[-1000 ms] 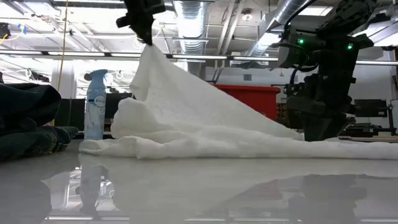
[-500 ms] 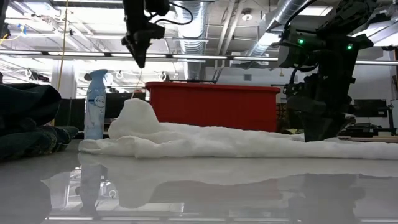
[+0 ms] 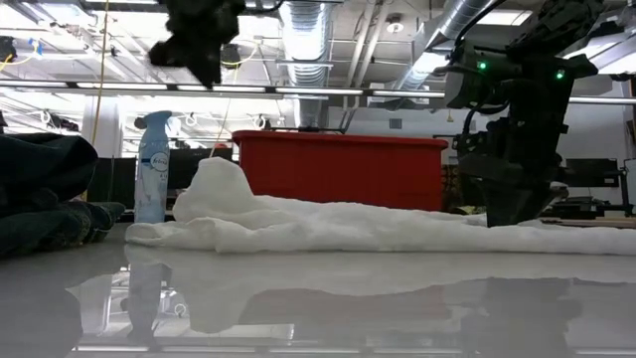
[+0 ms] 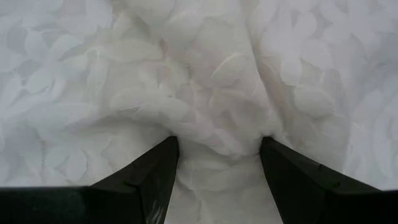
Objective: Fold Laundry from Bin
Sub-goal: Fold the white dress from the red bin
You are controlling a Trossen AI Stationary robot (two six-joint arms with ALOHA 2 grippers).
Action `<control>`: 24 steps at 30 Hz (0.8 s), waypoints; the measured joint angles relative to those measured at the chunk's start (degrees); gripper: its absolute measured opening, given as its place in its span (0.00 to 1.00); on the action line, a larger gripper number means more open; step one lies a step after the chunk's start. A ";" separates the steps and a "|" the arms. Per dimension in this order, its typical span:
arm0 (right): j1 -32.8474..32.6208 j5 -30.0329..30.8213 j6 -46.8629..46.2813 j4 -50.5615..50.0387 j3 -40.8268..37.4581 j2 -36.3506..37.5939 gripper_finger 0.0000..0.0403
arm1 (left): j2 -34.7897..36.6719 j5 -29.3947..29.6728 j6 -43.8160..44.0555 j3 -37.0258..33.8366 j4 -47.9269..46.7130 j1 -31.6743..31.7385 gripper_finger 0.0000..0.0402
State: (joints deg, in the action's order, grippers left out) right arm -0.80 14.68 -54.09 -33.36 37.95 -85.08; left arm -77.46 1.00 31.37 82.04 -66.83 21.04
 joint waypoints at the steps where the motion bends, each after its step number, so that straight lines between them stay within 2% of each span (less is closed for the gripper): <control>1: 0.00 -0.02 0.41 0.02 0.00 0.00 0.65 | 2.14 -0.46 4.38 -4.69 3.52 -1.78 0.19; 6: -0.32 0.52 1.11 0.24 -0.03 0.00 0.65 | 12.52 -1.53 31.44 -28.08 23.39 -8.35 0.23; 11: -0.31 0.52 3.47 1.50 -0.02 0.00 0.65 | 20.24 -3.57 49.82 -44.69 43.66 -14.92 0.32; 16: -0.35 0.50 3.51 2.16 -0.04 0.00 0.65 | 22.43 -2.59 61.80 -52.99 50.75 -21.16 0.41; 18: -0.35 0.50 3.55 2.60 -0.04 0.00 0.65 | 22.39 0.48 65.67 -54.62 51.36 -22.79 0.44; 20: -0.33 0.49 3.56 2.70 -0.04 0.00 0.65 | 22.22 3.55 67.82 -55.72 53.28 -23.21 0.48; 24: -0.33 0.48 3.55 2.71 -0.04 0.00 0.65 | 21.76 5.96 67.94 -56.21 54.57 -23.26 0.54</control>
State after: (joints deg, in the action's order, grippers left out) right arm -1.13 15.16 -50.54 -30.65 37.91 -85.08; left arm -55.70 6.96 99.31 25.83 -12.26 -2.22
